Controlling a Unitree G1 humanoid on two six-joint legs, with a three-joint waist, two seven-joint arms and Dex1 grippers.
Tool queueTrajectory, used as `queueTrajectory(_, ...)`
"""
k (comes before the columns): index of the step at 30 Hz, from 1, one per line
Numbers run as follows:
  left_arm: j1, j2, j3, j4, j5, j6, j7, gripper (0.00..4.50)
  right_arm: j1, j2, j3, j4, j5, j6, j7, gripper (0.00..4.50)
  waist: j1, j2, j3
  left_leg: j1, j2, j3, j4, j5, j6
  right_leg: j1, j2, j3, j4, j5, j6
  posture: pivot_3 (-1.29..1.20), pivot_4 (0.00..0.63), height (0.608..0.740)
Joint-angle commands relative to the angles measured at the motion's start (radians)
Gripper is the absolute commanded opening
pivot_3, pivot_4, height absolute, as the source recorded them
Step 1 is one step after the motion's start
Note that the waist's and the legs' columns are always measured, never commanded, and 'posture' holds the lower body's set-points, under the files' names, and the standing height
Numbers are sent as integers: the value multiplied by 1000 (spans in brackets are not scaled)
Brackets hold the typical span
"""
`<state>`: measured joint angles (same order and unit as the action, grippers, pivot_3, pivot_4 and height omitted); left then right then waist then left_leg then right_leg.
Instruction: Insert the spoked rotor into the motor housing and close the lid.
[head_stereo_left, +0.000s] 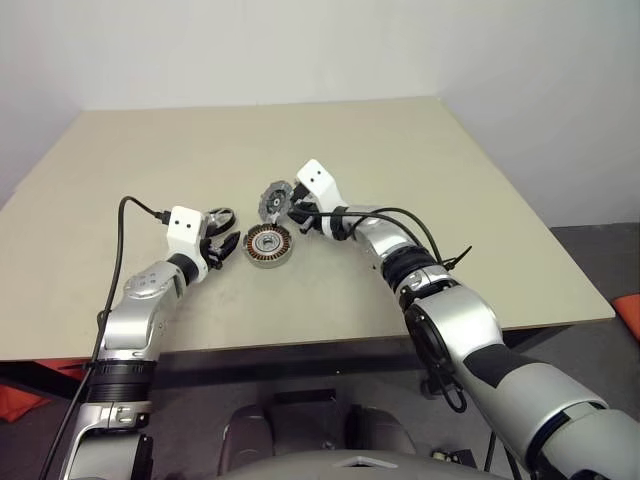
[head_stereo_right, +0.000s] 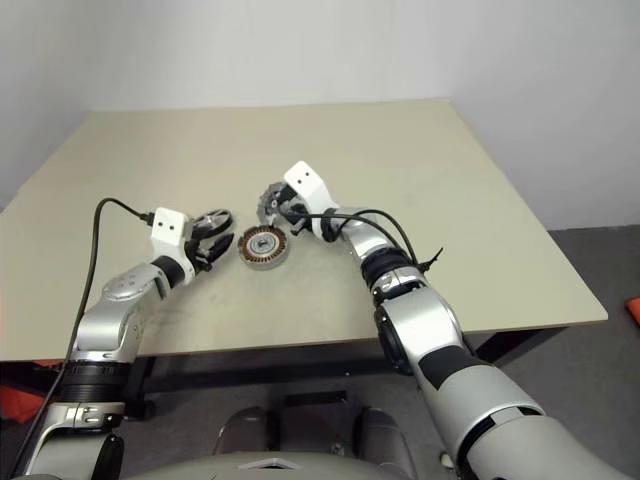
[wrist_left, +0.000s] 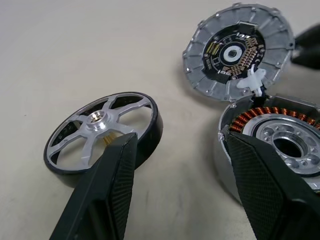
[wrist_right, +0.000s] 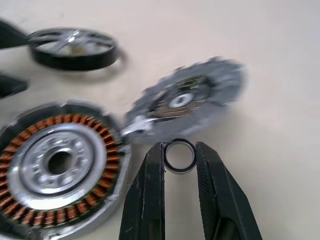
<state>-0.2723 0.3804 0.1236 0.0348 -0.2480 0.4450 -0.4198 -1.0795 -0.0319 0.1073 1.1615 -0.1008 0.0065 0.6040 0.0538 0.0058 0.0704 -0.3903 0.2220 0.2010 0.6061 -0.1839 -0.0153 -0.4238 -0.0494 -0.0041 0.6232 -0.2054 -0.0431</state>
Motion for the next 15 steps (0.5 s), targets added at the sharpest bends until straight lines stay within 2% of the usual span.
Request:
queueTrajectory(1,-8,7,7,-37,1,-9,2,3015,-10,-30,-16,10,1,5,-34,588,0,0,0,0,0,0,0,0,0,0,0,0,0,0,0,0,0,740)
queueTrajectory(9,-15,7,0,-27,3,-9,-3,3015,-24,-108,-80,15,35,5,-152,588,8,0,0,0,0,0,0,0,0,0,0,0,0,0,0,0,0,740)
queueTrajectory(12,-20,8,-2,-22,3,-9,-6,3015,-25,-94,-98,-36,71,-13,-79,588,6,0,0,1,0,0,0,0,-1,0,1,0,0,0,0,0,0,740)
queueTrajectory(15,-25,9,-3,-17,3,-9,-9,3015,32,-52,-55,-197,108,30,104,588,3,0,0,1,0,0,-1,0,-1,0,1,0,0,0,0,0,0,740)
